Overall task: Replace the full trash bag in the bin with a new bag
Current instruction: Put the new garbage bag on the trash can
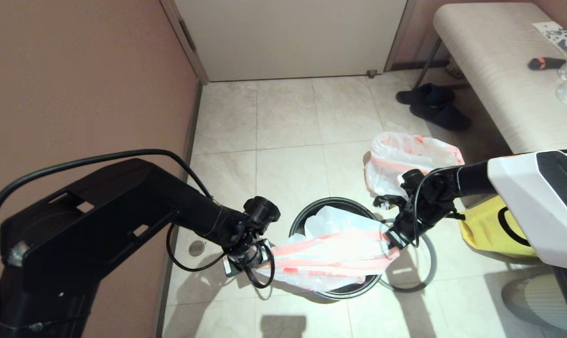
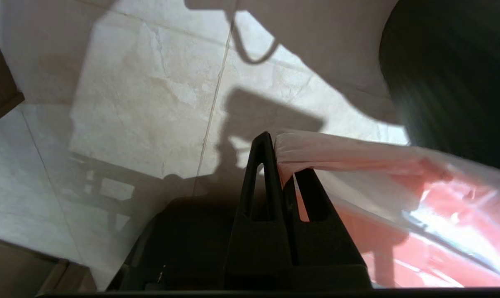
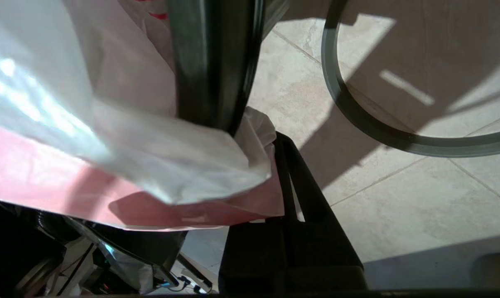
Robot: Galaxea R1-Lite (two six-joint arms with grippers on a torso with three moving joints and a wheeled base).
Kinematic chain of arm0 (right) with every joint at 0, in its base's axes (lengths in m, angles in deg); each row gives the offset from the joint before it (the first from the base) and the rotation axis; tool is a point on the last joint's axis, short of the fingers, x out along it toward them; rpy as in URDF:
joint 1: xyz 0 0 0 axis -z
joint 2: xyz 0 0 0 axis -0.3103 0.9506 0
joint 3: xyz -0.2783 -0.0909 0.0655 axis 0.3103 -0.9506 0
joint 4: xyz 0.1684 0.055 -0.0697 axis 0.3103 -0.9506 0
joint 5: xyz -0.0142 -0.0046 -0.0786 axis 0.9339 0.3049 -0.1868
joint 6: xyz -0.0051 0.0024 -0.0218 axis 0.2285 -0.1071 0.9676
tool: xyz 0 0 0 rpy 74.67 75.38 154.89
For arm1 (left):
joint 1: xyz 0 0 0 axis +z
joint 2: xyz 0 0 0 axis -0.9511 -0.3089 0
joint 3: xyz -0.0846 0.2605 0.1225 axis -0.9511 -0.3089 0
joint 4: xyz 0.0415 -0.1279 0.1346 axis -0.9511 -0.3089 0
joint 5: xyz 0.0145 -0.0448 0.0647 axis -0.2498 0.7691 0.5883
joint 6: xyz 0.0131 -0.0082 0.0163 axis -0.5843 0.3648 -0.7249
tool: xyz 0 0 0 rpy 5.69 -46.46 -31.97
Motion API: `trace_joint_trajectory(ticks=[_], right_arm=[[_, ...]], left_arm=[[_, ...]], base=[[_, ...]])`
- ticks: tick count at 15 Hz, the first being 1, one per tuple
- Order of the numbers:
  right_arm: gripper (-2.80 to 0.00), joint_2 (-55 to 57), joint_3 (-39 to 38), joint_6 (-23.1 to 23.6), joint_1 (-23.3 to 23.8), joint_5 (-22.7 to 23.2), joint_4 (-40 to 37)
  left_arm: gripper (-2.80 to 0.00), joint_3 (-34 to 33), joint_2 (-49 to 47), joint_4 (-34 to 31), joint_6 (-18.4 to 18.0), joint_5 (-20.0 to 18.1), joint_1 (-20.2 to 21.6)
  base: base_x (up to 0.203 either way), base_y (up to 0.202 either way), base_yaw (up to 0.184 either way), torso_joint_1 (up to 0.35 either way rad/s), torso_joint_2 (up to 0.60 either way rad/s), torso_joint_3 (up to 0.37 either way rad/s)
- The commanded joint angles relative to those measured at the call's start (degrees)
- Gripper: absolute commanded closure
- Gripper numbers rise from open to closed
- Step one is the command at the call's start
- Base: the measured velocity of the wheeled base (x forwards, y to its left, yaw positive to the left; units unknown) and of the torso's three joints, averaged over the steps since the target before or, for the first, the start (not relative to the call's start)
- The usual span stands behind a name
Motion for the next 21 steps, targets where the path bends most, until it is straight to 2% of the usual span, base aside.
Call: trace_joint_trajectory(ticks=[1, 6, 10, 11, 13, 17, 21], right_arm=[[0.00, -2.0, -0.9, 0.5, 0.1, 0.1, -0.5], [0.00, -7.9, -1.4, 0.3, 0.5, 0.0, -2.3], [0.00, -10.9, -1.3, -0.1, -1.2, -3.3, -6.1], [0.00, -11.2, -1.3, -0.3, -1.8, -3.9, -6.7], [0.00, -10.8, -1.3, -0.3, -2.2, -6.7, -6.8], [0.00, -11.8, -1.5, -0.3, -2.5, -6.8, -7.0], [0.00, -12.1, -2.3, -0.3, -3.0, -7.6, -7.3]], left_arm=[[0.00, -1.0, -0.4, 0.1, 0.4, 0.1, -0.7], [0.00, -1.2, 3.8, -0.2, 0.3, 0.2, -0.8], [0.00, -1.3, 4.5, -0.3, 0.3, 0.2, -1.3], [-2.80, -1.3, 4.5, -0.3, 0.3, 0.2, -1.6], [-2.80, -1.4, 3.9, -0.3, 0.3, 0.2, -2.0], [-2.80, -2.8, 6.5, -0.3, 0.5, 0.1, -2.1], [-2.80, -5.1, 10.5, -0.4, 0.5, 0.0, -5.7]], base=[[0.000, 0.000, 0.000, 0.000, 0.00, 0.000], [0.000, 0.000, 0.000, 0.000, 0.00, 0.000], [0.000, 0.000, 0.000, 0.000, 0.00, 0.000], [0.000, 0.000, 0.000, 0.000, 0.00, 0.000], [0.000, 0.000, 0.000, 0.000, 0.00, 0.000], [0.000, 0.000, 0.000, 0.000, 0.00, 0.000], [0.000, 0.000, 0.000, 0.000, 0.00, 0.000]])
